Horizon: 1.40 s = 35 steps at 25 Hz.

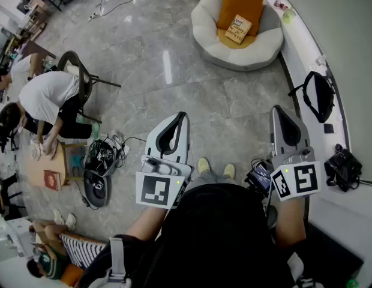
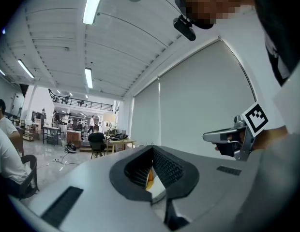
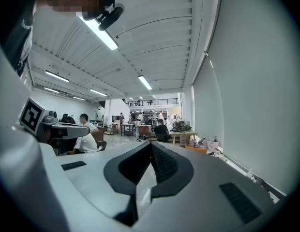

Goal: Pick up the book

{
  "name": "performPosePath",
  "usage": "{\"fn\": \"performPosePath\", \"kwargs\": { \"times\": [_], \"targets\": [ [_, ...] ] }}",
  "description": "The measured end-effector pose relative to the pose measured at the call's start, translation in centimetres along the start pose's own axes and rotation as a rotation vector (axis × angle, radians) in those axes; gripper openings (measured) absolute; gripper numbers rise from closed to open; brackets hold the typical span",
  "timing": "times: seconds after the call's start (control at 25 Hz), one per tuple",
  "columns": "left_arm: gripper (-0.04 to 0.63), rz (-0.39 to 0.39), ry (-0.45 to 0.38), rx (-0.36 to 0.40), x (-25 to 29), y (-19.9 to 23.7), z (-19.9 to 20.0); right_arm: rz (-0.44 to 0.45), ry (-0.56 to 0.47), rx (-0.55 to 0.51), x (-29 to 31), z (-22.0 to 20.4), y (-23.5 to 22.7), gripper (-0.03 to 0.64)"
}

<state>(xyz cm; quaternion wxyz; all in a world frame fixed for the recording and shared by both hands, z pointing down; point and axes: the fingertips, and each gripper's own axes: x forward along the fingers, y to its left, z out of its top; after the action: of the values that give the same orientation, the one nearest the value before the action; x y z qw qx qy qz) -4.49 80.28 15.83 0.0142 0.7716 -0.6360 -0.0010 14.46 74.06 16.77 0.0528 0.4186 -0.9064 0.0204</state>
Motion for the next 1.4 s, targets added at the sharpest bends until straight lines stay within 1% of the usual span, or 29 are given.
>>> {"fn": "performPosePath", "kwargs": {
  "times": [0.2,0.4,0.6,0.76,0.92,1.04,1.12,1.24,1.4],
  "targets": [
    [0.011,0.01,0.016,-0.01,-0.3,1.8,-0.5,-0.017,0.002,-0.012,1.0,0.0,0.8,0.012],
    [0.011,0.006,-0.003,-0.012,0.2,3.6,-0.5,-0.052,-0.006,-0.019,2.0,0.3,0.7,0.012],
    [0.011,-0.005,-0.01,-0.006,0.5,5.3,-0.7,-0.058,-0.023,-0.005,2.9,0.5,1.2,0.012],
    [0.011,-0.019,-0.025,-0.005,0.6,6.1,-0.6,-0.068,-0.032,-0.02,3.4,0.6,2.0,0.012],
    [0.011,-0.034,-0.023,-0.013,0.9,6.3,-0.7,-0.052,-0.023,-0.042,3.9,0.4,2.8,0.012],
    [0.011,-0.049,-0.019,-0.013,1.2,6.3,-0.8,-0.048,-0.038,-0.015,4.1,0.6,2.7,0.012],
    [0.011,-0.056,-0.012,-0.008,1.7,6.3,-0.8,-0.025,-0.058,0.012,4.5,0.6,2.6,0.012],
    [0.011,-0.061,0.016,0.013,2.8,6.3,-1.3,0.002,-0.062,0.008,5.5,0.5,2.2,0.012],
    [0.011,-0.053,0.002,0.02,5.1,6.6,-1.3,0.011,-0.065,0.03,7.4,-0.1,0.6,0.012]
  ]
}}
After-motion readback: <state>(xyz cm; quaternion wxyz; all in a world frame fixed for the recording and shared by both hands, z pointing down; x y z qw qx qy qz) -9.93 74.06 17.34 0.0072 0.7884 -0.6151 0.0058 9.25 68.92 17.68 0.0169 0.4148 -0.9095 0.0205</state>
